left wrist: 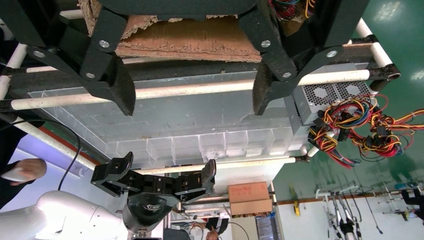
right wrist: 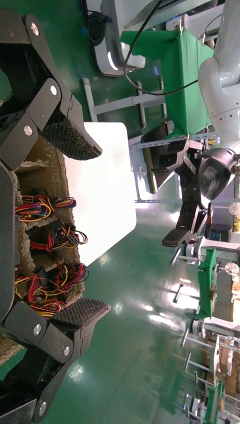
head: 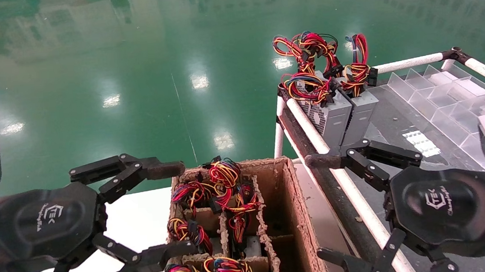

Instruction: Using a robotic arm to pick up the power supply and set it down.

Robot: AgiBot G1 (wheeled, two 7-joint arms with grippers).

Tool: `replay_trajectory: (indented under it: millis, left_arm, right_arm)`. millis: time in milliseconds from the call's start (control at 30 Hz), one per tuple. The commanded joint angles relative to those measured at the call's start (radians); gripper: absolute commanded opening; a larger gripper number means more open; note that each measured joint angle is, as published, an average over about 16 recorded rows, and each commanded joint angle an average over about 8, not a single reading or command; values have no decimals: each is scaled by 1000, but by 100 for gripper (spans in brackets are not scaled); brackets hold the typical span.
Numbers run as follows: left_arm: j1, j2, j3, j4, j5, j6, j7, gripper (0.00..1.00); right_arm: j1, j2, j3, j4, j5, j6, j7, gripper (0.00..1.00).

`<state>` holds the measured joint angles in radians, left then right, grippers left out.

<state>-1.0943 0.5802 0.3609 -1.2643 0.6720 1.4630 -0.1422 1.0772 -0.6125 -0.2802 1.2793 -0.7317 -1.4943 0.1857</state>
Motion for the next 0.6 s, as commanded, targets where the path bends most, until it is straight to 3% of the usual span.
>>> replay_trajectory:
  millis: [33,600]
  left_arm:
    - [0,0,0,0,0,0,0,0]
    - [0,0,0,0,0,0,0,0]
  right_arm:
    - [0,0,0,0,0,0,0,100]
    - [0,0,0,0,0,0,0,100]
